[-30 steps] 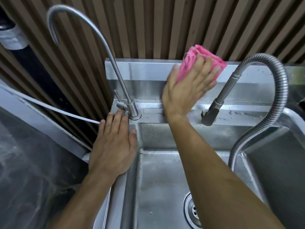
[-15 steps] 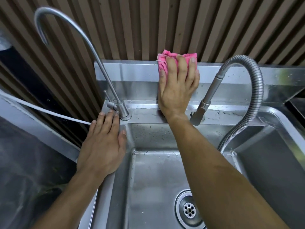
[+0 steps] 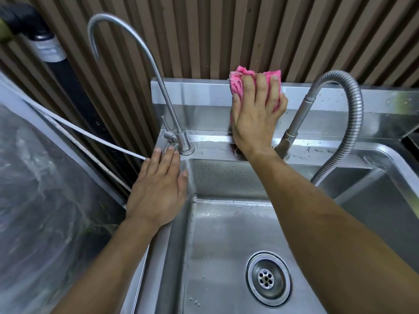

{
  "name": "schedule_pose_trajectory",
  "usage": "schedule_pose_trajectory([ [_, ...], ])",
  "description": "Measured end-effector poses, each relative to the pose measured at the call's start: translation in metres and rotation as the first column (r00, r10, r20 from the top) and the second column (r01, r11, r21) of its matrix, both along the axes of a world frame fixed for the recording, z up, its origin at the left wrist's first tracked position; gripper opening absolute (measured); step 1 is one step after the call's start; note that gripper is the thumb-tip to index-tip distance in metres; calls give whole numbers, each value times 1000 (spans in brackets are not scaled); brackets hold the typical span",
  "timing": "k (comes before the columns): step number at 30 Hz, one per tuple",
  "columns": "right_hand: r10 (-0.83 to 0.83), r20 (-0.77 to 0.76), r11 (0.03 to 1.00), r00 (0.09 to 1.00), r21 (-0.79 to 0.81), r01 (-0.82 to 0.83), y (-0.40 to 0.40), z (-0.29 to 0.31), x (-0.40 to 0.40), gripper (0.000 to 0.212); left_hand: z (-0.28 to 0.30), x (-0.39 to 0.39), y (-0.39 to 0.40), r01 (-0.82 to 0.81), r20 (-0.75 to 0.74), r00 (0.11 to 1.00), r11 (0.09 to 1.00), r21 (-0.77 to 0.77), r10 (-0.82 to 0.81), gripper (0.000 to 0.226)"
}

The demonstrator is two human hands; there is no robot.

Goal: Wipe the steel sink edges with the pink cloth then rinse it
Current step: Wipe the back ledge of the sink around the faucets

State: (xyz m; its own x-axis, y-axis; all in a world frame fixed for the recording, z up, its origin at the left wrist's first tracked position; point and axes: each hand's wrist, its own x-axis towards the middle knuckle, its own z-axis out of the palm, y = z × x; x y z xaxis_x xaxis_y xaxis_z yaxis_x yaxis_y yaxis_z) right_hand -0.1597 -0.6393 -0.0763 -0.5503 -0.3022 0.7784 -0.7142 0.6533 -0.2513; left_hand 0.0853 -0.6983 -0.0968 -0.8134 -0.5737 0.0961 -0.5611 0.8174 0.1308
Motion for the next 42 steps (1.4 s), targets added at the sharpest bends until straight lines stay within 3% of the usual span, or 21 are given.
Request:
schedule_pose_trajectory([
  [5,18,8,1000,1000,-15,-18,0,0,2,45,20,-16,22,182,-240,957,982,50,-165,59],
  [7,37,41,999,998,-14,-36,1,1,3,46,28,-41,25,237,-271,938,971,44,-217,55],
  [10,52,67,999,996,-6,-51,3,2,5,48,18,-76,16,206,-123,973,977,64,-197,58],
  [14,12,14,1000,1000,27,-13,4,0,3,49,-12,-86,8,225,60,973,972,-66,-222,68],
  [19,5,5,1000,1000,-17,-5,-1,5,3,41,-14,-86,7,233,65,971,970,-71,-229,72],
  [26,124,67,990,990,-76,-119,8,15,24,38,-13,-86,7,230,25,973,973,-23,-229,68],
  [32,250,-89,954,964,-149,-261,59,38,77,38,-14,-87,6,258,52,965,965,-39,-256,82],
  [36,354,-173,920,919,-113,-376,119,46,103,31,-9,-86,7,274,70,960,960,-58,-270,87],
  [40,419,-377,854,826,-143,-499,194,67,90,27,-6,-88,12,261,9,965,964,-41,-261,71],
  [42,357,-352,836,865,-291,-464,220,68,55,24,-3,-96,18,230,-33,973,973,14,-230,64],
])
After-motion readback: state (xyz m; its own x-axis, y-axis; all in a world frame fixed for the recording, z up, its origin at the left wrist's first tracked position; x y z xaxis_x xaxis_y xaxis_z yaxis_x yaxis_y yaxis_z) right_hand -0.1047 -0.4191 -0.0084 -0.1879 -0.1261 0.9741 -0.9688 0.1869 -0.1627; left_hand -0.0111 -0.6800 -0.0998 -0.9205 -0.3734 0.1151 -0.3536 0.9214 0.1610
